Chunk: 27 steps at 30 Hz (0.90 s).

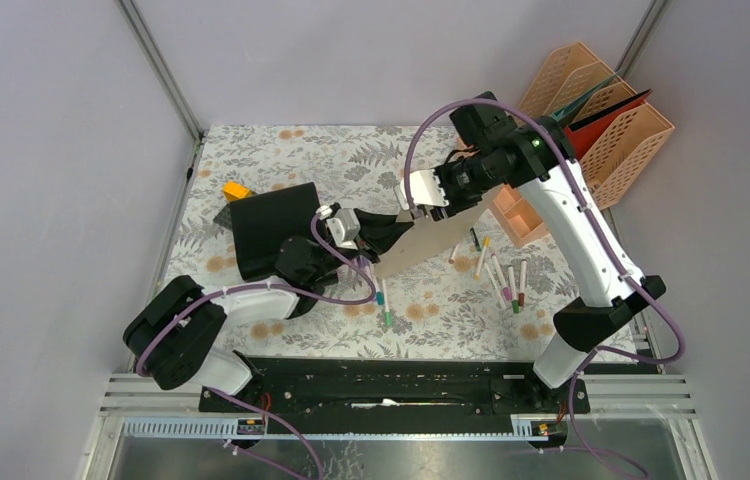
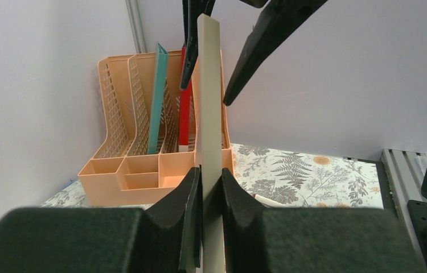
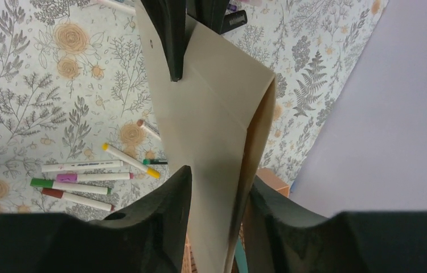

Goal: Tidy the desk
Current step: Pick up the folder from the corner of the board.

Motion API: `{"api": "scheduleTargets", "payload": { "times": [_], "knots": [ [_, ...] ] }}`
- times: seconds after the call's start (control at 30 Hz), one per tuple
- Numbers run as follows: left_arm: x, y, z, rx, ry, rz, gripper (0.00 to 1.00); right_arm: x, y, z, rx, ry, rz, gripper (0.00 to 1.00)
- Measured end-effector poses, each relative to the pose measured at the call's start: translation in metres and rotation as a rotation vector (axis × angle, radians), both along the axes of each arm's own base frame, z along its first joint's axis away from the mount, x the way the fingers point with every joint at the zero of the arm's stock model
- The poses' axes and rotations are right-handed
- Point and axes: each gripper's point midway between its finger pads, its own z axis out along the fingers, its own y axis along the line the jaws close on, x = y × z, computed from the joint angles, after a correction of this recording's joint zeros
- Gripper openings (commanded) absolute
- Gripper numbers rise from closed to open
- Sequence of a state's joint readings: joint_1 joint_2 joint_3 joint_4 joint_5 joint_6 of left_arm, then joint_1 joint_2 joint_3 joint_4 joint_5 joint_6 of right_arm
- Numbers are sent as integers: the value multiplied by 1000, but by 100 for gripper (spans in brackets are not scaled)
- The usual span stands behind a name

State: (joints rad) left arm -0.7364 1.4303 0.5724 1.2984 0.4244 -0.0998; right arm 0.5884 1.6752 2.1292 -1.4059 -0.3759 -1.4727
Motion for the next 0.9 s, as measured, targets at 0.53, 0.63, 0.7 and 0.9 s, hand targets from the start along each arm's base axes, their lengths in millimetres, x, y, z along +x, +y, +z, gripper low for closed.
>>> {"api": "scheduleTargets", "payload": {
  "times": [0.53,0.63,0.7,0.9],
  "knots": [
    [-19,16,11,-36,-24,-7,60,-19,7,11,-36,-26,59,0],
    [-29,31,39,-99,-64,10,78,-18,2,23,-35,-72,46,0],
    [-38,43,56,-139,-99,22,86,-18,-5,30,-45,-103,27,0],
    [-64,79,74,-196,-122,74,96,-26,-34,53,-64,-200,-44,0]
  ]
}}
